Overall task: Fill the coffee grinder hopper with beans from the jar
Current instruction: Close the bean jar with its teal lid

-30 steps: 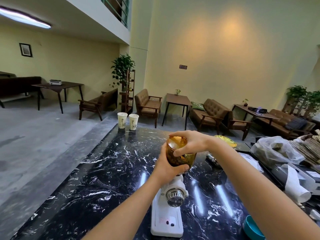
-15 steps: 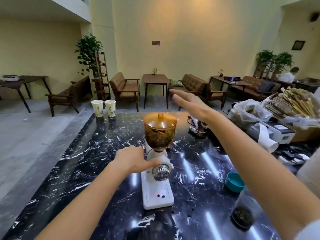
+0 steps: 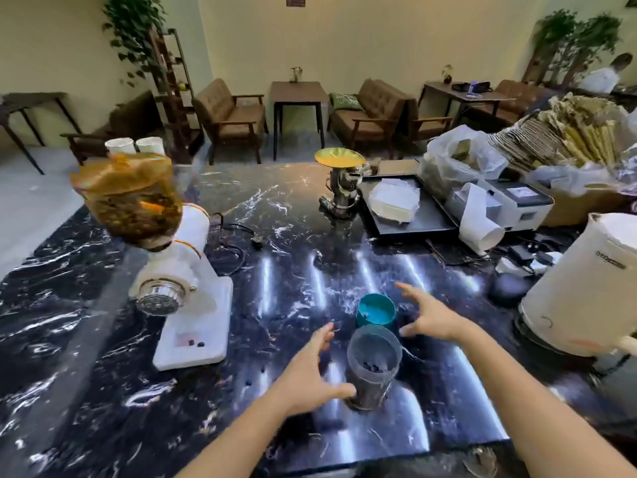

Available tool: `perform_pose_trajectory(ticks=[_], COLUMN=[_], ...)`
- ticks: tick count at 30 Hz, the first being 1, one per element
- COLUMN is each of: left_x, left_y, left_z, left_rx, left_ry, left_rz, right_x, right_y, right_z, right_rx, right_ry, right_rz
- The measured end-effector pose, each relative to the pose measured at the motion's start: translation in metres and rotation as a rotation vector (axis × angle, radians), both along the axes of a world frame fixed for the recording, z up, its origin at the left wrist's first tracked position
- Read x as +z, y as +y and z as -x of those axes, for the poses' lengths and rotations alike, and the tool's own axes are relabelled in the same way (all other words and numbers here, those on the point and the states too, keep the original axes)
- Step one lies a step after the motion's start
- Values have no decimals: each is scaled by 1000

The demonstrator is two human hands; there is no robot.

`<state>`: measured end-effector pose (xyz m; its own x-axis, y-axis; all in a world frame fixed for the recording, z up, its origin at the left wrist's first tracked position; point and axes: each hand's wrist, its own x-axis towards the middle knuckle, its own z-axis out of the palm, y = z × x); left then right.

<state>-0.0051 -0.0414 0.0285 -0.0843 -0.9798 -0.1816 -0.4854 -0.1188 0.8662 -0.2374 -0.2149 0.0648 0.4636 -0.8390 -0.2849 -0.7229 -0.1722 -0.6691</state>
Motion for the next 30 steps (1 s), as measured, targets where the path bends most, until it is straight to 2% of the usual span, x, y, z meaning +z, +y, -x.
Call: perform_pose_trajectory(ticks=[4, 9, 11, 14, 16, 21, 24, 27, 30], left_x=[-14, -13, -12, -7, -1, 22, 33, 43, 51], left_y=[-14, -14, -13, -10, -7, -1, -1, -4, -4], left_z=[49, 81, 87, 86, 78, 53, 44, 42, 45], left_rx=[107, 258, 323, 387, 430, 412, 382, 369, 363], left_ry=[23, 44, 71, 82, 48, -92, -178, -240, -280], left_rz=[15, 52, 58, 83, 110, 197, 183, 165, 205], right_x=[-37, -59, -62, -53, -35, 31, 64, 75, 79], right_y=[-11, -5, -1, 4, 10, 28, 38, 50, 66], right_z=[2, -17, -19, -14, -8, 6, -1, -12, -25], right_rx=[159, 103, 30, -93, -96, 214, 357, 432, 395], right_ry=[-44, -39, -111, -332, -439, -418, -451, -443, -483], right_rz=[63, 198, 224, 172, 172, 110, 80, 131, 140])
